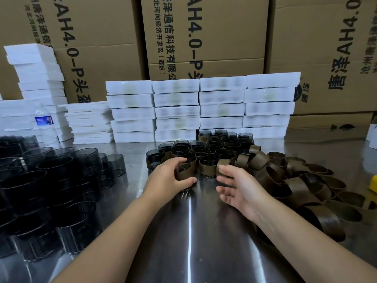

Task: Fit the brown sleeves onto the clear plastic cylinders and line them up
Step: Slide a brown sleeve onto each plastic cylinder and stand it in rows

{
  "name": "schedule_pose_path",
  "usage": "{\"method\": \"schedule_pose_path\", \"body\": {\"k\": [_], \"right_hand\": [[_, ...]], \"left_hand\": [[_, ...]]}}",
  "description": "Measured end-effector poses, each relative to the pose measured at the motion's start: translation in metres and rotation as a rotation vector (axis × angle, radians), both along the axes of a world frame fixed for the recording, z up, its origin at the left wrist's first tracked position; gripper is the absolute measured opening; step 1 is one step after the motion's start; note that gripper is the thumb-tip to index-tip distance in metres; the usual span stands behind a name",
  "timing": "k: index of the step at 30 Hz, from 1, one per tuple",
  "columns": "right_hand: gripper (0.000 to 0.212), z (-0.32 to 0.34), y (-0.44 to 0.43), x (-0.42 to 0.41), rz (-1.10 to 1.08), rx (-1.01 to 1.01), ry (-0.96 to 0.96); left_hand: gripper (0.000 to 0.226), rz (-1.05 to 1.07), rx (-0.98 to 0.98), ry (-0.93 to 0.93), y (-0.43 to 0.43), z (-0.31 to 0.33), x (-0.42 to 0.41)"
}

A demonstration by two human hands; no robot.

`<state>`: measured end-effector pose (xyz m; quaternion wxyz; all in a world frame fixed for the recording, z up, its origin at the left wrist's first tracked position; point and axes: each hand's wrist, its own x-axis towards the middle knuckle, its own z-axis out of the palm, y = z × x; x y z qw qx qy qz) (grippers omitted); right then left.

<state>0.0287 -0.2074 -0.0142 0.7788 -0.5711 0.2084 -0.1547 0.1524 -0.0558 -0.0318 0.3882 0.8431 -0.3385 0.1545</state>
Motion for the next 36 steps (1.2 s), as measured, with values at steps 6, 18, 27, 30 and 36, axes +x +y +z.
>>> {"method": "schedule_pose_path", "body": {"k": [6,18,27,30,36], "right_hand": [[0.018,0.000,-0.002,0.000,-0.017,0.007,0.006],[0.015,0.003,-0.002,-0.002,-0.024,0.033,-0.035],[0.013,0.003,0.000,-0.003,-0.011,0.024,-0.024],[0.012,0.003,0.000,-0.003,0.001,0.019,-0.020],[0.010,0.004,0.000,-0.004,0.015,0.019,-0.021]], "left_hand": [[0.057,0.041,0.090,-0.084,0.002,0.000,0.004],[0.111,0.169,0.054,0.179,0.009,-0.001,0.018],[0.074,0.307,-0.078,0.360,0.016,-0.008,0.033],[0.069,0.262,-0.140,0.388,0.014,-0.011,0.038],[0.081,0.170,-0.225,0.456,0.008,-0.020,0.048]]}}
